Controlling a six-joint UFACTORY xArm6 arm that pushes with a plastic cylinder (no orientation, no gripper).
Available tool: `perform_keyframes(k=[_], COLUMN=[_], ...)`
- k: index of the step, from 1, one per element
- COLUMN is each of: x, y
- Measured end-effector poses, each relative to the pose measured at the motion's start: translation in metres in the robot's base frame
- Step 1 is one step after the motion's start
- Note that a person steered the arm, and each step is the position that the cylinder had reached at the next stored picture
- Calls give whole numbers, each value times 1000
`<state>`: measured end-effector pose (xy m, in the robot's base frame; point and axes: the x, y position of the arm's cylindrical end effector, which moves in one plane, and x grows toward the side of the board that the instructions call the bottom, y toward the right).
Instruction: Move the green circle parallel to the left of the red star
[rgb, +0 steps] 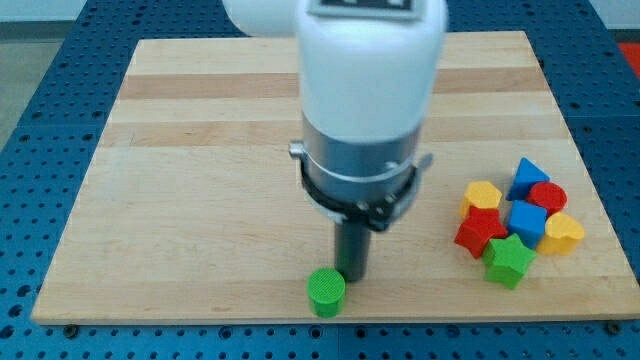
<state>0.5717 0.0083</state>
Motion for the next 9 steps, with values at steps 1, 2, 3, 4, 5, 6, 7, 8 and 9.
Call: perform_keyframes(k=[1,2,3,4,5,6,7,8,9], x=[-6,15,44,47,47,30,-27,-23,5], y=[-3,27,47,39,-5,-62,-75,-79,-47])
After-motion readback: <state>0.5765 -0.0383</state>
